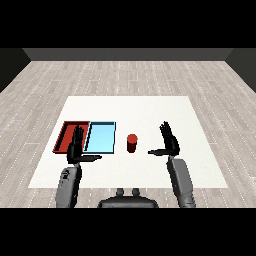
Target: Pick the red can and put it in the red box
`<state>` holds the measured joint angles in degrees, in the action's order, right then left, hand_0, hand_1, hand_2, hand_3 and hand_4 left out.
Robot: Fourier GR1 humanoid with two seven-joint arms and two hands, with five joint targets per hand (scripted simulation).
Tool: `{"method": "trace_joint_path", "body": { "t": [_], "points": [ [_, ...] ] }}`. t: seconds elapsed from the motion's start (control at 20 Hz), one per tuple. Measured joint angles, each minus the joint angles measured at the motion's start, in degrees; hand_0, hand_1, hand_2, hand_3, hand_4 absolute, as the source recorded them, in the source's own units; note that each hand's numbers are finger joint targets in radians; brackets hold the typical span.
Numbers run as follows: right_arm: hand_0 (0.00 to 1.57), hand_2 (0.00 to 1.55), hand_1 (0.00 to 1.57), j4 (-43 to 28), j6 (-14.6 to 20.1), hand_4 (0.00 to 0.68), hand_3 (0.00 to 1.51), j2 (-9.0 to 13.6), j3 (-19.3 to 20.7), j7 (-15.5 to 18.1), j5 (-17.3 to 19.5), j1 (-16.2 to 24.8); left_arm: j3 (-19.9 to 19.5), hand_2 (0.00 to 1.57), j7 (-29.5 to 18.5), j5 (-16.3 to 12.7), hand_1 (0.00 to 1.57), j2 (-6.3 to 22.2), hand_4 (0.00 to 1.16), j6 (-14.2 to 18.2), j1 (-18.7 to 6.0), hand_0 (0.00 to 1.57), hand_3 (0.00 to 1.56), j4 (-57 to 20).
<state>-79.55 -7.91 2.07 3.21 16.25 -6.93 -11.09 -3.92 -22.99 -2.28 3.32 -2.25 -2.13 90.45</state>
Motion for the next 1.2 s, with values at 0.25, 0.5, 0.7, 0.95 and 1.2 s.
{"method": "trace_joint_path", "body": {
  "t": [0.25,0.5,0.7,0.95,1.2],
  "points": [
    [0.00,0.00,0.00,6.00,3.06,0.000,0.00,-1.30,-2.85,2.50,-0.95,-3.21,0.99,0.00,-1.16,0.87,0.00,-1.02,0.00,0.71,0.92,0.00,0.00,-0.13],
    [0.00,0.00,0.00,10.64,5.50,0.000,0.00,-1.83,-6.22,4.93,-2.64,-4.99,0.12,0.00,-1.59,0.36,0.00,-0.63,0.00,0.58,-0.76,0.00,0.00,-2.03],
    [0.00,0.00,0.00,14.54,7.20,0.000,0.00,-1.97,-8.14,6.94,-3.82,-7.16,0.47,0.00,-1.75,0.50,0.00,-1.11,0.00,1.03,-1.71,0.00,0.00,-2.80],
    [0.00,0.00,0.00,19.78,9.45,0.000,0.00,-2.04,-12.28,11.38,-7.22,-8.04,0.14,0.00,-0.77,-0.83,0.00,-0.79,0.00,0.26,-1.88,0.00,0.00,-2.17],
    [0.00,0.00,0.00,22.20,10.87,0.000,0.00,-1.92,-14.63,13.05,-9.86,-9.23,-0.16,0.00,-1.41,-1.60,0.00,-0.80,0.00,-0.15,-2.10,0.00,0.00,-2.82]
  ]
}}
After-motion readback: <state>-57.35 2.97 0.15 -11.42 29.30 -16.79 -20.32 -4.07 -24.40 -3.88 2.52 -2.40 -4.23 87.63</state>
